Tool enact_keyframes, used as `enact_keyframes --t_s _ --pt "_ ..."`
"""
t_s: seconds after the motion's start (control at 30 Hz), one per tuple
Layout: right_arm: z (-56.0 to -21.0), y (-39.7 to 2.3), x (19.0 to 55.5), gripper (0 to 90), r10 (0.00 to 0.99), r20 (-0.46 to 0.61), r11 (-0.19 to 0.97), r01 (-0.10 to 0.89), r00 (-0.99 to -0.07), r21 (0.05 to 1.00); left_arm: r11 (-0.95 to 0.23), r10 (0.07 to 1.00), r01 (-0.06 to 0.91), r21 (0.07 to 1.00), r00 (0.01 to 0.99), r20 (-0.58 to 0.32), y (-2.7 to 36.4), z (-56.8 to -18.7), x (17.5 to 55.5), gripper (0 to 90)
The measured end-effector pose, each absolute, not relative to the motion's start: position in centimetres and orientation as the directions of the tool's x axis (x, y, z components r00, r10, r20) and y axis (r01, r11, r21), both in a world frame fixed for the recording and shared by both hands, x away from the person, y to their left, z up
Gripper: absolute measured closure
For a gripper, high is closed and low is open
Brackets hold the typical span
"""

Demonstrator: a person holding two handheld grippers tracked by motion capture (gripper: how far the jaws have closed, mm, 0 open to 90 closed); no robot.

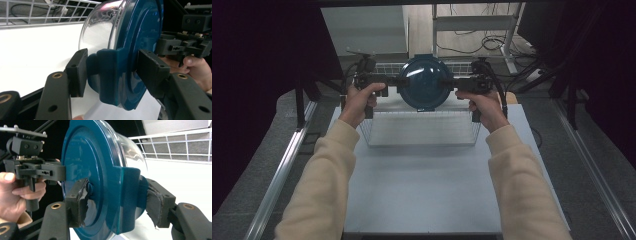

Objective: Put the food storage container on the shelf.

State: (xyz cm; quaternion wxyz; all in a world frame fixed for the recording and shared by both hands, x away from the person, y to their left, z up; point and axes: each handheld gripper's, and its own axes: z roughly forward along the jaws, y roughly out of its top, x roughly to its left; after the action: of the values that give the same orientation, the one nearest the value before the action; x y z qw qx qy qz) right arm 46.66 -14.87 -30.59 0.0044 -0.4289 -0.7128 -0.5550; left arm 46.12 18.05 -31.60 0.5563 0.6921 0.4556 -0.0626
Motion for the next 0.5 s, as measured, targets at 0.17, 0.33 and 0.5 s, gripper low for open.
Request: enact_keyframes --t_s 0.17,0.33,0.5 --pt "-30.9 -14.9 47.6 36.9 0.61 0.539 -0.027 0.664 -0.581 0.747 0.102 0.551 0.726 0.68 0.528 -0.647 17.9 -32.0 47.0 43.8" --pt "-31.1 -14.6 48.3 34.9 0.624 0.574 -0.063 0.698 -0.53 0.713 0.145 0.534 0.745 0.651 0.495 -0.685 17.9 -32.7 47.8 41.8" --pt "-31.8 -14.5 49.3 31.8 0.62 0.641 -0.129 0.747 -0.452 0.652 0.184 0.509 0.767 0.615 0.461 -0.727 17.8 -33.5 48.6 40.3"
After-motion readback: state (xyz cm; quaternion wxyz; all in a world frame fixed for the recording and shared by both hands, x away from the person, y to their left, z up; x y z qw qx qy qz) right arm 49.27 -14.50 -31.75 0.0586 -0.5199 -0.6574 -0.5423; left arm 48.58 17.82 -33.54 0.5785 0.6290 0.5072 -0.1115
